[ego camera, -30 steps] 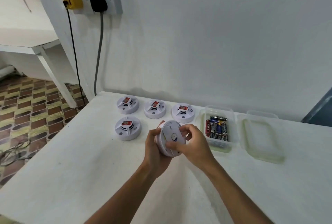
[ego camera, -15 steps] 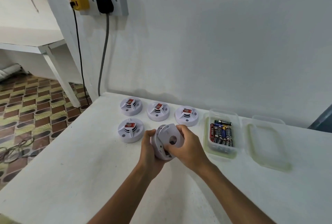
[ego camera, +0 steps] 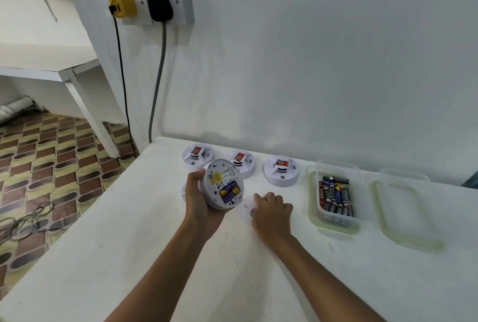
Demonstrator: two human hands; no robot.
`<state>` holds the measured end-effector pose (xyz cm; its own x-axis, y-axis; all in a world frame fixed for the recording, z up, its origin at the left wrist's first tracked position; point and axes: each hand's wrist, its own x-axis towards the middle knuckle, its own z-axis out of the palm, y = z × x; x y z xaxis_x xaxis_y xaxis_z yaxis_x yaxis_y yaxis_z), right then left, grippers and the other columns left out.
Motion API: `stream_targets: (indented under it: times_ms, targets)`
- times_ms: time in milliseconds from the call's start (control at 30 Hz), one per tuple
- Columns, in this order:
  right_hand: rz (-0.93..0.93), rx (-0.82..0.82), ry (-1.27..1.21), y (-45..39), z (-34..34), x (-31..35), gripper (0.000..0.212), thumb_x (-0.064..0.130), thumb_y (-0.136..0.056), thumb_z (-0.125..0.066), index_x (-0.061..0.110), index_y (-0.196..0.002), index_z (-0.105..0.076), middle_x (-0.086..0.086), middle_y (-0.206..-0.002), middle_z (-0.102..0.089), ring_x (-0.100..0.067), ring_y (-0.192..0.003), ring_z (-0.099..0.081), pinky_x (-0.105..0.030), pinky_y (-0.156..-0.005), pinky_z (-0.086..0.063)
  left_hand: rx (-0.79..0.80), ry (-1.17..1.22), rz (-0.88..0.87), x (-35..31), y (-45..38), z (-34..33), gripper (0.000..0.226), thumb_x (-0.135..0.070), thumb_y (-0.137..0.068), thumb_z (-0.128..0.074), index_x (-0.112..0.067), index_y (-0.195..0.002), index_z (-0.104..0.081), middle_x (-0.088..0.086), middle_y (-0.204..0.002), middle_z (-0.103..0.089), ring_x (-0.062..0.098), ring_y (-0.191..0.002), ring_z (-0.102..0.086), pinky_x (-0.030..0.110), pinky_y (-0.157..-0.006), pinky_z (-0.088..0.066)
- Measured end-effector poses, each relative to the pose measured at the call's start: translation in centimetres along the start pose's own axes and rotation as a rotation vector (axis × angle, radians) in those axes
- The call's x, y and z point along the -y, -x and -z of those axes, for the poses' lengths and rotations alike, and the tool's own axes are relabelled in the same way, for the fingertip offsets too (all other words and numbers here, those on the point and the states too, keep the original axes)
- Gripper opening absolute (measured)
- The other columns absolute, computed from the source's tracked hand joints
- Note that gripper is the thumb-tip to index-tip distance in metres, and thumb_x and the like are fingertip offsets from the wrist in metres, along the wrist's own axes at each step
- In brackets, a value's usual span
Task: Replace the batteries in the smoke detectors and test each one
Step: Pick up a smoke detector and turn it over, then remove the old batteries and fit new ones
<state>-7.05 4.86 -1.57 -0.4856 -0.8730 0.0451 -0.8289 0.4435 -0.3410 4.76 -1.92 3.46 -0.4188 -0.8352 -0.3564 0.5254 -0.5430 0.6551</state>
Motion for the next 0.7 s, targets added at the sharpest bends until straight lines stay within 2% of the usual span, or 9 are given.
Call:
stream_targets:
  times_ms: [33, 100, 167, 233, 300, 400, 467, 533, 700]
  targets:
    - [-0.001, -0.047, 0.058, 0.3, 0.1, 0.2, 0.026, 0.023, -0.058, -0.085, 0.015, -0.074, -0.066, -0.008, -0.076, -0.062, -0.025, -0.069, -0.059, -0.04, -0.061, -0.047, 0.014, 0.016, 0.006, 0.1, 0.0, 0.0, 0.038, -0.041, -0.089, -0.041, -0.018, -0.107, -0.065, 0.018, -0.111, -0.064, 0.039, -0.112, -0.054, 0.054, -0.098, -0.043]
    - [-0.013, -0.047, -0.019, 0.5, 0.4, 0.3, 0.024, 0.024, -0.08, -0.07, 0.017, -0.102, -0.067, -0.007, -0.108, -0.062, -0.026, -0.098, -0.058, -0.044, -0.082, -0.046, 0.029, 0.042, 0.018, 0.3, -0.1, -0.2, 0.04, -0.042, -0.088, -0.041, -0.018, -0.109, -0.065, 0.019, -0.114, -0.063, 0.04, -0.115, -0.054, 0.055, -0.1, -0.042]
    - [-0.069, -0.079, -0.345, 1.2, 1.6, -0.3, 0.027, 0.015, -0.095, -0.051, 0.018, -0.121, -0.059, -0.002, -0.128, -0.054, -0.02, -0.117, -0.052, -0.033, -0.098, -0.043, 0.058, 0.061, 0.03, 0.8, 0.0, -0.8, 0.042, -0.042, -0.087, -0.04, -0.018, -0.112, -0.064, 0.019, -0.116, -0.064, 0.041, -0.115, -0.054, 0.056, -0.099, -0.042]
    - [-0.046, -0.22, -0.642, 2.2, 3.4, -1.1, 0.022, 0.004, -0.093, -0.05, 0.017, -0.107, -0.061, 0.0, -0.113, -0.061, -0.015, -0.104, -0.059, -0.015, -0.086, -0.047, 0.1, 0.076, 0.043, 1.5, 0.5, -1.9, 0.041, -0.04, -0.088, -0.039, -0.018, -0.107, -0.067, 0.017, -0.107, -0.069, 0.04, -0.109, -0.056, 0.056, -0.095, -0.044]
    - [-0.006, -0.349, -0.799, 3.1, 5.4, -2.1, 0.02, -0.002, -0.089, -0.053, 0.016, -0.094, -0.061, 0.002, -0.098, -0.063, -0.007, -0.087, -0.06, -0.006, -0.07, -0.045, 0.143, 0.079, 0.054, 2.5, 1.1, -3.6, 0.042, -0.038, -0.087, -0.038, -0.015, -0.105, -0.068, 0.018, -0.101, -0.071, 0.04, -0.107, -0.057, 0.055, -0.097, -0.043]
    - [0.024, -0.384, -0.833, 4.0, 7.9, -5.3, 0.017, -0.001, -0.087, -0.059, 0.014, -0.09, -0.065, 0.001, -0.093, -0.065, -0.001, -0.082, -0.06, -0.005, -0.065, -0.043, 0.22, 0.053, 0.067, 5.3, 2.6, -7.1, 0.046, -0.036, -0.08, -0.04, -0.01, -0.108, -0.066, 0.021, -0.108, -0.066, 0.038, -0.106, -0.056, 0.051, -0.102, -0.039]
    - [0.001, -0.38, -0.842, 4.2, 9.1, -7.7, 0.016, 0.002, -0.088, -0.06, 0.018, -0.09, -0.065, 0.0, -0.094, -0.066, -0.005, -0.082, -0.061, -0.008, -0.068, -0.047, 0.235, 0.044, 0.069, 7.5, 3.3, -9.5, 0.05, -0.036, -0.073, -0.044, -0.008, -0.108, -0.066, 0.021, -0.106, -0.065, 0.036, -0.1, -0.057, 0.045, -0.092, -0.045]
    - [-0.038, -0.388, -0.851, 4.7, 10.4, -10.8, 0.015, 0.004, -0.09, -0.06, 0.019, -0.091, -0.065, 0.001, -0.094, -0.067, -0.007, -0.084, -0.063, -0.014, -0.071, -0.053, 0.234, 0.046, 0.079, 10.1, 4.0, -12.0, 0.048, -0.034, -0.078, -0.041, -0.005, -0.109, -0.064, 0.021, -0.103, -0.064, 0.034, -0.094, -0.057, 0.041, -0.08, -0.047]
    - [-0.1, -0.428, -0.802, 6.1, 13.4, -17.8, 0.011, 0.006, -0.09, -0.06, 0.015, -0.091, -0.067, 0.004, -0.09, -0.067, -0.004, -0.082, -0.062, -0.006, -0.061, -0.046, 0.241, 0.017, 0.115, 16.2, 5.5, -17.9, 0.045, -0.036, -0.088, -0.033, -0.009, -0.099, -0.067, 0.017, -0.088, -0.067, 0.03, -0.085, -0.057, 0.038, -0.074, -0.044]
